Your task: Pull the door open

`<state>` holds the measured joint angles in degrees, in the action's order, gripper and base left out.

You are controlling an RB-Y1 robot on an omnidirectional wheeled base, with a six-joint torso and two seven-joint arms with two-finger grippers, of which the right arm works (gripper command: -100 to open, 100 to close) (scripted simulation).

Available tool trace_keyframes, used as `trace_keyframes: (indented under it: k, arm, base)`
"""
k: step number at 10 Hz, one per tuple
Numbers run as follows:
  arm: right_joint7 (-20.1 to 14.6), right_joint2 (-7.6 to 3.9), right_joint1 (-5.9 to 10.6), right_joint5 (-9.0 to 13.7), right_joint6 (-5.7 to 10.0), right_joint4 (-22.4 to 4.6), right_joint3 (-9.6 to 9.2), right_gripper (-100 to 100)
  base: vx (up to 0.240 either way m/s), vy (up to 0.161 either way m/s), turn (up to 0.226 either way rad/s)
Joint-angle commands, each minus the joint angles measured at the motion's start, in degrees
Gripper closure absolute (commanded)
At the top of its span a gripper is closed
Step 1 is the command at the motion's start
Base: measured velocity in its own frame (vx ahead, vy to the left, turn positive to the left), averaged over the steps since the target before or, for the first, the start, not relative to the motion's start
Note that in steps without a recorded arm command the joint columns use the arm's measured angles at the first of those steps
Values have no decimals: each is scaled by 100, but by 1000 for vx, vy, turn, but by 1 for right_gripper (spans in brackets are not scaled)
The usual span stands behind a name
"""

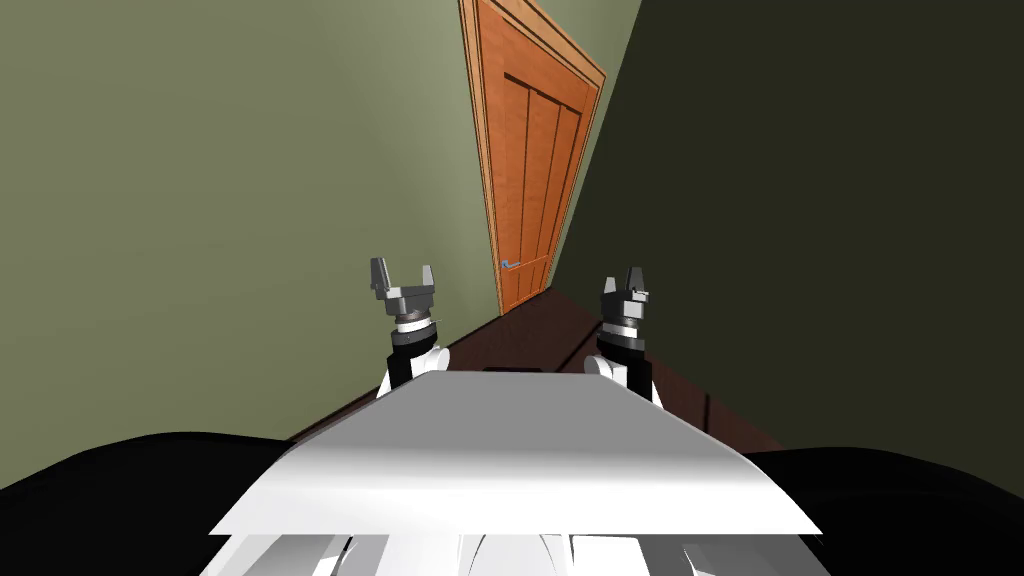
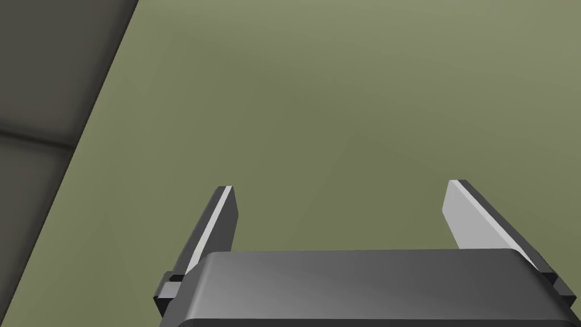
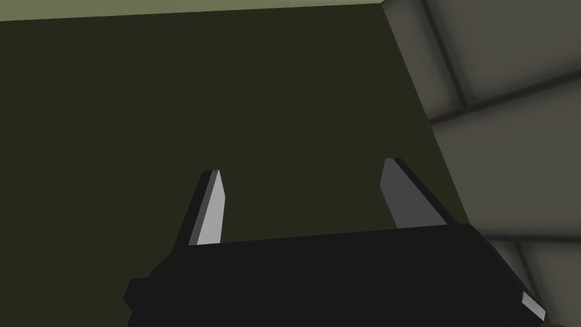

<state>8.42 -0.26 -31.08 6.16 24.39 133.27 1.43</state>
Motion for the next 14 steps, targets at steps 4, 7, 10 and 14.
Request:
trace_keyframes:
  k: [4, 7, 10, 14]
  arm:
    - [-143, -152, 174, 21, 172, -572, -71, -100]
    - [-259, -267, 314, 37, 311, -1032, -129, -100]
    - [-351, -356, 426, 51, 421, -1399, -174, -100]
    - [-507, -505, 616, 73, 609, -2004, -252, -100]
  base:
    - [74, -2, 91]
    - [84, -5, 101]
    - [60, 0, 75]
    - [69, -6, 100]
